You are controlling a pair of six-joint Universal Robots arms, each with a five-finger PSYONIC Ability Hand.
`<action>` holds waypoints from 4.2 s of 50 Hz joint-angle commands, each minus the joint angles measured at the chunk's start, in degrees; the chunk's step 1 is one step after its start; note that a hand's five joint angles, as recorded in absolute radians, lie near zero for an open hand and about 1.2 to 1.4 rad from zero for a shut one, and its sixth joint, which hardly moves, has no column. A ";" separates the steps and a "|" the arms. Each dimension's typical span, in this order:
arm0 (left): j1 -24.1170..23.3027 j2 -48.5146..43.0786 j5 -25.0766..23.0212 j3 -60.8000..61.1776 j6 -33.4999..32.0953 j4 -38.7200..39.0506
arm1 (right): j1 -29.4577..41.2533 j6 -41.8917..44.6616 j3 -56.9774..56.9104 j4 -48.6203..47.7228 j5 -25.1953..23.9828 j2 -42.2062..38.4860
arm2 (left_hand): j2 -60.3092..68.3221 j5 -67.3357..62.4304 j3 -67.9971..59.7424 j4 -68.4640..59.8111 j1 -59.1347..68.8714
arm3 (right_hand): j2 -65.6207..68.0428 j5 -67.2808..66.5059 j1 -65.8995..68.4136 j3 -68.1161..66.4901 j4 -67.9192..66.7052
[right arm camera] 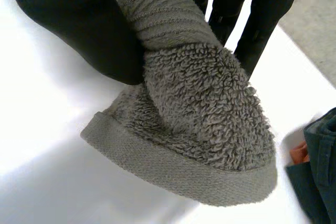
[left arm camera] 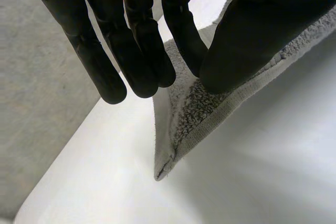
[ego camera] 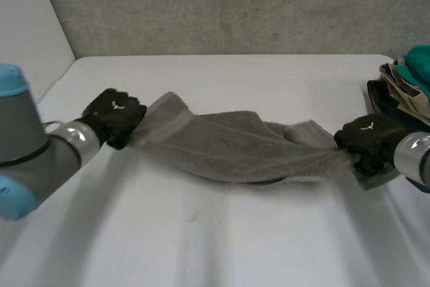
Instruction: Fold the laundry.
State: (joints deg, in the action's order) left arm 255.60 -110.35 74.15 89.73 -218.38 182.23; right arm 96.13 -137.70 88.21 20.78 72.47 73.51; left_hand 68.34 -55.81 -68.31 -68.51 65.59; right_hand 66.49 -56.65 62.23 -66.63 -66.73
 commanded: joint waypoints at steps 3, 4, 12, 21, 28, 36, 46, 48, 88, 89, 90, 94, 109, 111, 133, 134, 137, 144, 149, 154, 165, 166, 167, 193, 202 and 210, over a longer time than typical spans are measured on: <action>-2.11 7.80 6.09 12.83 -0.29 -0.56 | -0.24 14.81 0.39 15.51 1.27 2.43 | 11.66 -14.19 -11.69 -11.49 14.41 | 6.34 -6.19 10.61 -6.20 -6.10; -3.08 6.92 6.36 12.75 -0.29 -0.47 | -0.07 15.52 0.12 15.43 1.44 2.34 | 11.66 -14.19 -11.69 -11.49 14.41 | 6.34 -6.18 10.60 -6.19 -6.09; -6.60 -10.39 14.17 -3.14 -1.43 0.84 | 2.65 10.01 -7.95 3.59 2.76 -6.01 | 11.66 -14.19 -11.69 -11.49 14.41 | 6.34 -6.18 10.60 -6.19 -6.09; -6.96 -14.10 19.90 -31.80 -0.38 14.62 | 9.07 0.33 -22.37 -26.01 5.57 -8.56 | 11.66 -14.19 -11.69 -11.49 14.41 | 5.66 -5.51 9.93 -5.52 -5.42; -7.75 -6.91 20.86 -33.85 -0.73 37.32 | 9.60 -4.32 -23.08 -58.83 4.70 -7.50 | 11.66 -14.19 -11.69 -11.49 14.41 | 5.67 -5.51 9.93 -5.52 -5.42; -6.87 -4.96 21.30 -19.46 -0.38 31.18 | 9.60 -8.63 -24.75 -42.27 2.67 -10.31 | 11.66 -14.19 -11.69 -11.49 14.41 | 5.67 -5.51 9.93 -5.52 -5.42; -6.60 -5.13 20.69 2.10 0.24 29.06 | 9.34 -7.76 -24.84 -9.90 -2.07 -19.19 | 11.66 -14.19 -11.69 -11.49 14.41 | 5.50 -5.34 9.76 -5.35 -5.25; -7.83 -5.40 20.77 4.56 0.33 28.88 | 9.34 -6.28 -24.49 -5.51 -1.90 -21.73 | 11.66 -14.19 -11.69 -11.49 14.41 | 4.66 -4.51 8.93 -4.52 -4.42; -9.07 3.13 20.51 12.92 5.60 26.07 | -0.77 -18.75 14.71 -18.32 -3.39 -0.47 | 11.66 -14.19 -11.69 -11.49 14.41 | 6.90 -6.74 11.16 -6.75 -6.65; -9.07 3.04 20.60 12.92 5.51 25.98 | -0.77 -18.49 14.62 -18.40 -3.39 -0.56 | 11.66 -14.19 -11.69 -11.49 14.41 | 13.45 -13.29 17.71 -13.30 -13.20; -9.07 3.04 20.60 12.92 5.51 25.98 | -0.77 -18.22 14.45 -18.49 -3.39 -0.65 | 11.66 -14.19 -11.69 -11.49 14.41 | 13.51 -13.35 17.77 -13.37 -13.26; -8.98 4.79 20.77 13.71 5.16 24.32 | -1.03 -14.19 13.57 -18.76 -2.43 -0.04 | 11.66 -14.19 -11.69 -11.49 14.41 | 13.51 -13.35 17.77 -13.37 -13.27; -2.47 32.83 20.34 18.98 4.55 -3.89 | -3.93 10.16 2.41 12.26 0.21 16.58 | 11.66 -14.19 -11.69 -11.49 14.41 | 13.51 -13.35 17.77 -13.37 -13.27; -2.39 33.36 20.16 20.03 3.41 -5.47 | -4.28 13.14 2.67 13.93 0.91 16.05 | 11.66 -14.19 -11.69 -11.49 14.41 | 13.51 -13.35 17.77 -13.37 -13.27; -6.78 -4.86 24.99 -21.05 -4.33 12.41 | 5.90 6.22 -26.84 -20.54 14.54 -8.74 | 11.66 -14.19 -11.69 -11.49 14.41 | 13.51 -13.35 17.77 -13.37 -13.27; -6.69 -5.31 24.99 -22.92 -4.33 15.06 | 6.08 5.78 -27.47 -24.17 14.54 -8.65 | 11.66 -14.19 -11.69 -11.49 14.41 | 13.51 -13.35 17.77 -13.37 -13.27; -6.43 -5.31 25.17 -26.36 -4.06 27.15 | 6.61 4.11 -28.53 -38.46 14.62 -8.12 | 11.66 -14.19 -11.69 -11.49 14.41 | 13.51 -13.35 17.77 -13.37 -13.27; -8.01 -5.31 25.34 -23.04 -5.30 33.02 | 9.77 4.02 -27.14 -39.52 15.15 -10.05 | 11.66 -14.19 -11.69 -11.49 14.41 | 13.51 -13.35 17.77 -13.37 -13.27; -12.14 -4.78 25.61 -9.95 -3.10 26.17 | 10.13 3.67 -21.25 -37.30 14.80 -9.79 | -30.60 28.07 30.58 30.78 -27.85 | 13.51 -13.35 17.77 -13.37 -13.27; -15.21 -2.85 26.14 0.34 1.02 22.03 | 10.13 3.67 -17.11 -37.04 15.06 -8.74 | -48.69 46.16 48.66 48.86 -45.93 | 13.51 -13.35 17.77 -13.37 -13.27; -23.83 -1.97 25.79 2.56 24.39 14.30 | 10.39 3.40 -14.38 -32.65 15.33 -4.09 | -47.69 45.16 47.67 47.87 -44.94 | 13.51 -13.35 17.77 -13.37 -13.27; -24.01 -2.23 25.70 1.68 26.06 13.25 | 10.74 3.31 -14.38 -32.12 15.33 -3.12 | -47.53 45.00 47.50 47.70 -44.78 | 13.51 -13.35 17.77 -13.37 -13.27; -24.53 -2.67 25.61 0.54 27.82 11.67 | 11.61 3.31 -14.38 -31.24 15.24 -1.54 | -47.03 44.50 47.00 47.20 -44.27 | 13.51 -13.35 17.77 -13.37 -13.27; -30.69 -18.40 18.93 -13.44 35.31 -3.46 | 13.03 3.49 -6.30 -30.09 14.71 2.51 | -36.93 34.41 36.91 37.11 -34.18 | 13.51 -13.35 17.77 -13.37 -13.27; -32.00 -20.69 18.84 -15.64 31.35 -1.97 | 12.85 3.49 -4.45 -30.01 14.63 2.60 | -26.35 23.82 26.32 26.52 -23.59 | 13.51 -13.35 17.77 -13.37 -13.27; -32.79 -20.69 18.67 -15.56 31.35 -0.30 | 12.85 3.49 -3.40 -30.09 14.54 2.51 | -3.00 0.47 2.97 3.17 -0.25 | 13.51 -13.35 17.77 -13.37 -13.27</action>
State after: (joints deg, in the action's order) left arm 223.41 -131.22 92.92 74.06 -187.15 181.03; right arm 109.00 -134.21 84.26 -9.26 87.04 76.06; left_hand 44.41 -34.17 -44.36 -44.36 45.26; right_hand 67.65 -56.13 63.45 -68.58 -69.06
